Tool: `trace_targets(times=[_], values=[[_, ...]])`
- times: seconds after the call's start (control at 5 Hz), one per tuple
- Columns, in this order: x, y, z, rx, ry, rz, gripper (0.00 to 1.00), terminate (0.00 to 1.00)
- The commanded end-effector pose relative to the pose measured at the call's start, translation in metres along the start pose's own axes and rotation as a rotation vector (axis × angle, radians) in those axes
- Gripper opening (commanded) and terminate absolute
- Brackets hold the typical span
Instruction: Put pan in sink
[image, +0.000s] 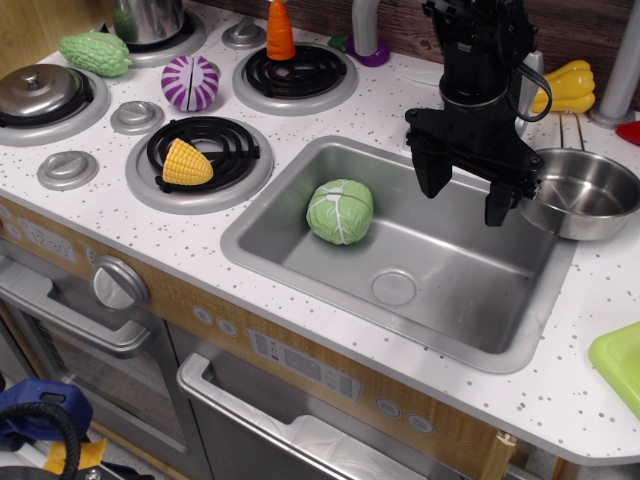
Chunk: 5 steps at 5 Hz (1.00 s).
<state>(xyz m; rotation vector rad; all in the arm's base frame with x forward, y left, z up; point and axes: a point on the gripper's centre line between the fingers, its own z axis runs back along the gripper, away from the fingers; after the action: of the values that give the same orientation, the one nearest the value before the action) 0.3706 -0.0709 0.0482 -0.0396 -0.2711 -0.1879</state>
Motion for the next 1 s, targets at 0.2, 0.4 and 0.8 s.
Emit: trace_targets(times=[0.2, 0.4, 0.8], values=[[0.014, -0.006, 0.006, -0.005, -0.016, 0.077, 1.00, 0.00], [0.032, -0.013, 0.015, 0.008, -0.011, 0.146, 1.00, 0.00], [0.064, -0.017, 0.010, 0.027, -0.003, 0.324, 1.00, 0.00]])
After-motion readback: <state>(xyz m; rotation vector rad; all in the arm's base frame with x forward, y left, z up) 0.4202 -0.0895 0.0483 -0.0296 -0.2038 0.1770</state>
